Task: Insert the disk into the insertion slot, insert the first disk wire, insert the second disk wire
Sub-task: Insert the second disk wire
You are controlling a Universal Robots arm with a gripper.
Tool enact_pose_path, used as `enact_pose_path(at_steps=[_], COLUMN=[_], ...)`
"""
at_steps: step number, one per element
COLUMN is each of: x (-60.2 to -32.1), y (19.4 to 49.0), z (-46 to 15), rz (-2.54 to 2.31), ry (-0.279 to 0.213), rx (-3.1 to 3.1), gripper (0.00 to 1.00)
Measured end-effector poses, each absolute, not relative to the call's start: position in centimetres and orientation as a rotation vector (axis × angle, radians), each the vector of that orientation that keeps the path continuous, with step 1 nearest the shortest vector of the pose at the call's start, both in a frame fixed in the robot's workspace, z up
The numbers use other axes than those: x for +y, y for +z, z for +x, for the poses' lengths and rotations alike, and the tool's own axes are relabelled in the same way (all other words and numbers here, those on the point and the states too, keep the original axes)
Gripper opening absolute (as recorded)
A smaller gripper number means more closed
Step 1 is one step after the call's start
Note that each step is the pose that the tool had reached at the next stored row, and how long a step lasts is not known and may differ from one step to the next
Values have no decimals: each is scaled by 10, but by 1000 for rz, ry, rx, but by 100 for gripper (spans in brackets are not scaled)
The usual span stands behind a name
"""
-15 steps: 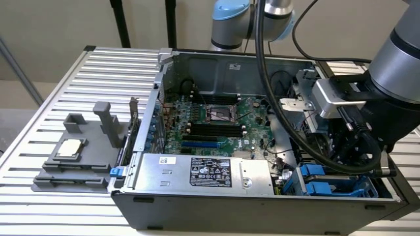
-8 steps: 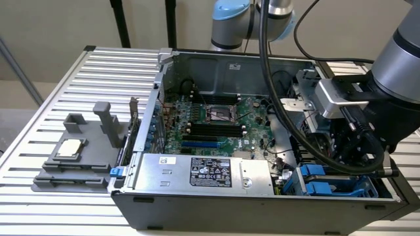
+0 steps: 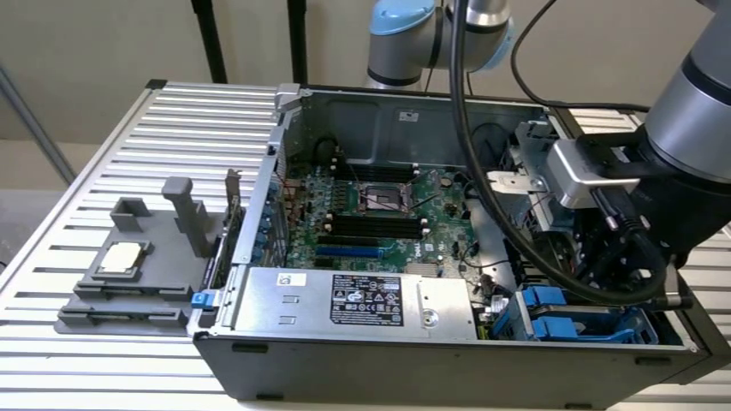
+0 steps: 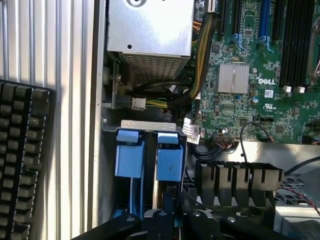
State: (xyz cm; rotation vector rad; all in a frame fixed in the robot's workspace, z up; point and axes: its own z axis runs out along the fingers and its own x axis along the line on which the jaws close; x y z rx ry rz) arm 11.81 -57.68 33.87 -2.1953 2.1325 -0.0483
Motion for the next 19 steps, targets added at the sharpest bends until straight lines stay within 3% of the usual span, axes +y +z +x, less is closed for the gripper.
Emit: enact_pose_path(at_steps=[10, 12, 13, 19], x=[-577, -577, -577, -578], y=[336, 336, 338, 355], z=[118, 118, 118, 114], rz=[-2195, -2195, -2195, -2195], ry=[-49, -48, -48, -49], rx=[2132, 2132, 2132, 2132], gripper=[16, 18, 25, 25])
